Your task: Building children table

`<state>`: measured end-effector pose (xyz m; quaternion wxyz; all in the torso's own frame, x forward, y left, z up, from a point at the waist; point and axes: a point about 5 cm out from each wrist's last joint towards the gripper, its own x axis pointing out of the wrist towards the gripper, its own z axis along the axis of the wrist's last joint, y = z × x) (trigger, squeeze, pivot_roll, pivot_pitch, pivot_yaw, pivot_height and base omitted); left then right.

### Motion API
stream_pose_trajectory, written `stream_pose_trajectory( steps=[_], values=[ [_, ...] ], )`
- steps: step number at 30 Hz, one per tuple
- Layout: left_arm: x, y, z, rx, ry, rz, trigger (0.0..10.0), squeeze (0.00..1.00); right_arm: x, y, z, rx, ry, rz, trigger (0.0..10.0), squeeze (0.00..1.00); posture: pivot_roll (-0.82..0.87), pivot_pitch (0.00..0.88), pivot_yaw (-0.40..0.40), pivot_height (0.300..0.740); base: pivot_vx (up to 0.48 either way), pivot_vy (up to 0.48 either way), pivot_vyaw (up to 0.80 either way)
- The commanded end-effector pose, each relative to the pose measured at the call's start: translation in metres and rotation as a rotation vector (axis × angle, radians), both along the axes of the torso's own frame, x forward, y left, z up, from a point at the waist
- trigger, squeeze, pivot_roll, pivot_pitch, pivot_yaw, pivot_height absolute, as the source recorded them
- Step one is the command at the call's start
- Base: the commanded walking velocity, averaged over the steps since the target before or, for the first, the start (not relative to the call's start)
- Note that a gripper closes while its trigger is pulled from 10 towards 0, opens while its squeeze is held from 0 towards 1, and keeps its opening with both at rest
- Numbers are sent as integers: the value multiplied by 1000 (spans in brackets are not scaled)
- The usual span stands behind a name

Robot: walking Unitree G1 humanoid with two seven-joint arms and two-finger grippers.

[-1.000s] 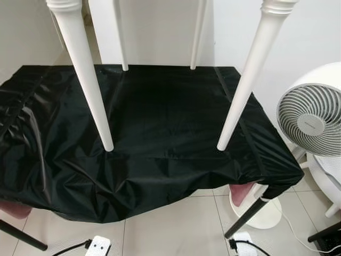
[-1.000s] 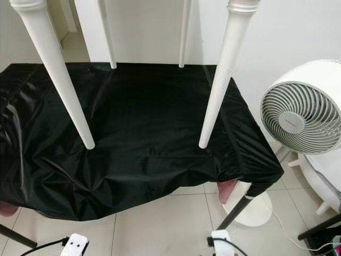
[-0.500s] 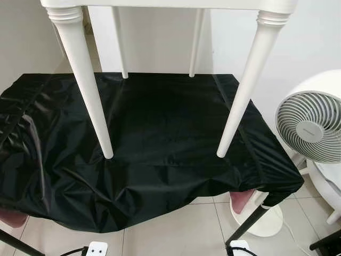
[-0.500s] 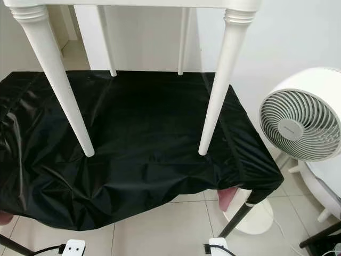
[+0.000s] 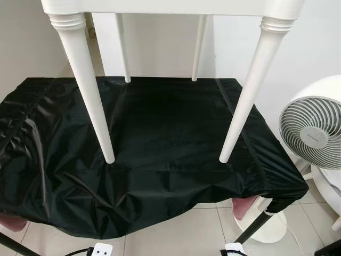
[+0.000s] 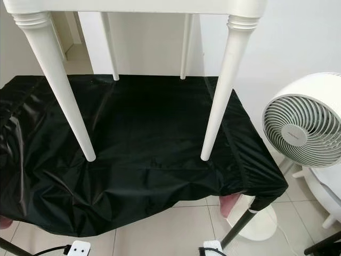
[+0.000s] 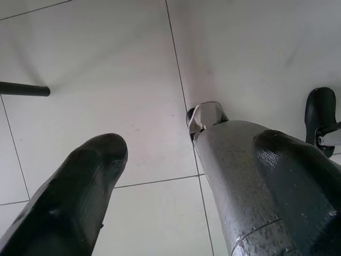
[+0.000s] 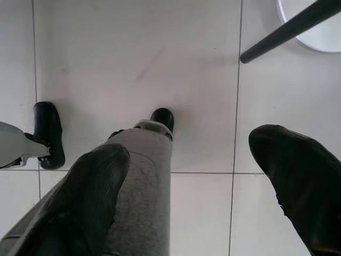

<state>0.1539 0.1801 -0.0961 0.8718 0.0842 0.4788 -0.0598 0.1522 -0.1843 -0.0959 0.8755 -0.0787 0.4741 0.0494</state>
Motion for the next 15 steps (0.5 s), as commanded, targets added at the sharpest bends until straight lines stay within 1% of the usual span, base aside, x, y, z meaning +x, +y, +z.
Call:
stream_pose_trajectory(
  steps=[1, 8, 9, 11, 12, 15],
  values=[
    [-6, 3, -3, 43, 38, -10, 10000, 0, -9, 2, -4, -2, 45, -1, 10000, 0, 24, 0, 50, 740, 0, 0, 0],
    [-8, 0, -4, 41, 46, -21, 10000, 0, -8, 2, -4, -6, 47, 9, 10000, 0, 15, 0, 47, 740, 0, 0, 0],
    [-9, -2, -5, 36, 48, -17, 10000, 0, -8, 1, -4, -9, 49, 13, 10000, 0, 16, 0, 41, 740, 0, 0, -400],
    [-11, -5, -5, 33, 52, -26, 10000, 0, -8, 1, -4, -13, 51, 21, 10000, 0, 18, 0, 37, 740, 0, 0, 0],
    [-13, -10, -7, 28, 59, -44, 10000, 0, -9, 1, -4, -20, 54, 33, 10000, 0, 20, 0, 33, 740, 0, 0, 0],
    [-14, -12, -7, 27, 61, -51, 10000, 0, -9, 1, -4, -23, 55, 37, 10000, 0, 27, 0, 27, 740, 0, 0, 0]
  ],
)
